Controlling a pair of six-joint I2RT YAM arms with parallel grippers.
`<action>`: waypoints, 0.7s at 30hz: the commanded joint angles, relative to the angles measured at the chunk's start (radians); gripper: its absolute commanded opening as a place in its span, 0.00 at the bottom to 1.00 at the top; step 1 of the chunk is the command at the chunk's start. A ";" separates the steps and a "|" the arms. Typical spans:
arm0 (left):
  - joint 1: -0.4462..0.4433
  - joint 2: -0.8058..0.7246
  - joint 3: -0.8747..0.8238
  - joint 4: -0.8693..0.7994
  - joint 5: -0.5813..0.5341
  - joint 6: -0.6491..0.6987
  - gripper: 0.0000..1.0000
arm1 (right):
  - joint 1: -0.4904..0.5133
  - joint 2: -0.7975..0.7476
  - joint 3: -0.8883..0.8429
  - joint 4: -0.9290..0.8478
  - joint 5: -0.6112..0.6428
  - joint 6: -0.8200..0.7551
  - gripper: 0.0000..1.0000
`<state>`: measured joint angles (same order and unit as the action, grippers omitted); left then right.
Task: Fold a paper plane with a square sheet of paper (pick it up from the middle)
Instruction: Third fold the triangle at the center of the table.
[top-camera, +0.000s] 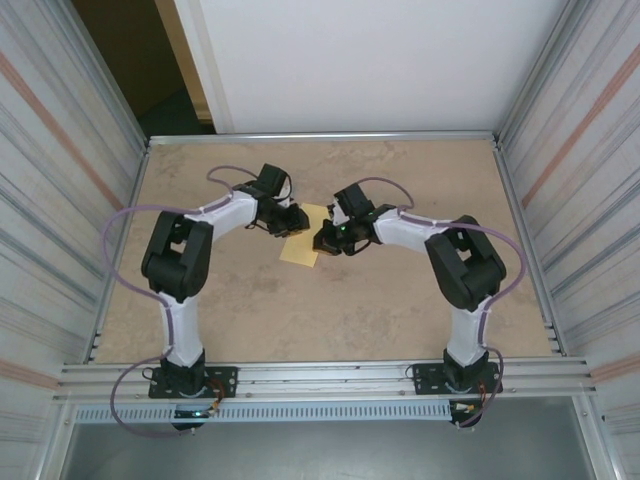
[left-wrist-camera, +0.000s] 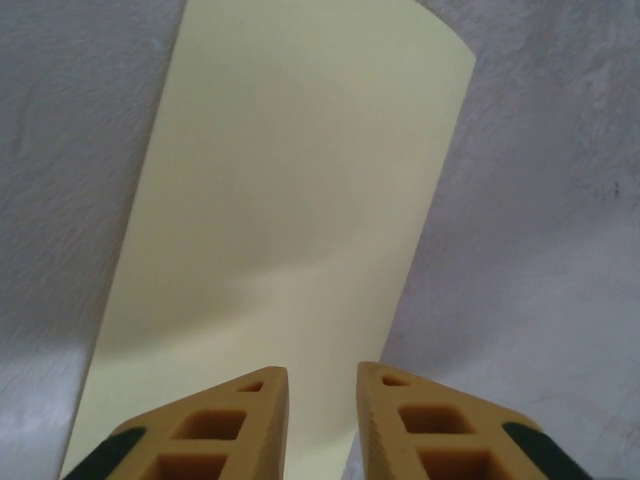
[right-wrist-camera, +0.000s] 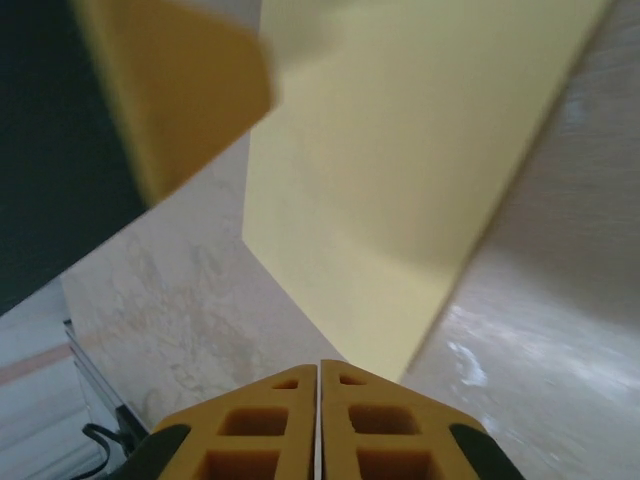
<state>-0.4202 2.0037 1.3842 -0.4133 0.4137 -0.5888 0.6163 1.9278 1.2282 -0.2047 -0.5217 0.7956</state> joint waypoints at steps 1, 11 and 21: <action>0.000 0.036 0.038 -0.007 0.013 0.006 0.21 | 0.014 0.058 0.059 -0.025 -0.034 -0.035 0.08; 0.008 0.046 -0.005 0.023 0.001 -0.024 0.21 | 0.030 0.184 0.144 -0.131 -0.021 -0.124 0.07; 0.009 0.009 -0.082 0.045 0.022 -0.033 0.22 | -0.018 0.175 0.086 -0.262 -0.036 -0.301 0.07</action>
<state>-0.4160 2.0411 1.3342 -0.3603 0.4286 -0.6109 0.6186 2.1067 1.3567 -0.3408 -0.5701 0.6025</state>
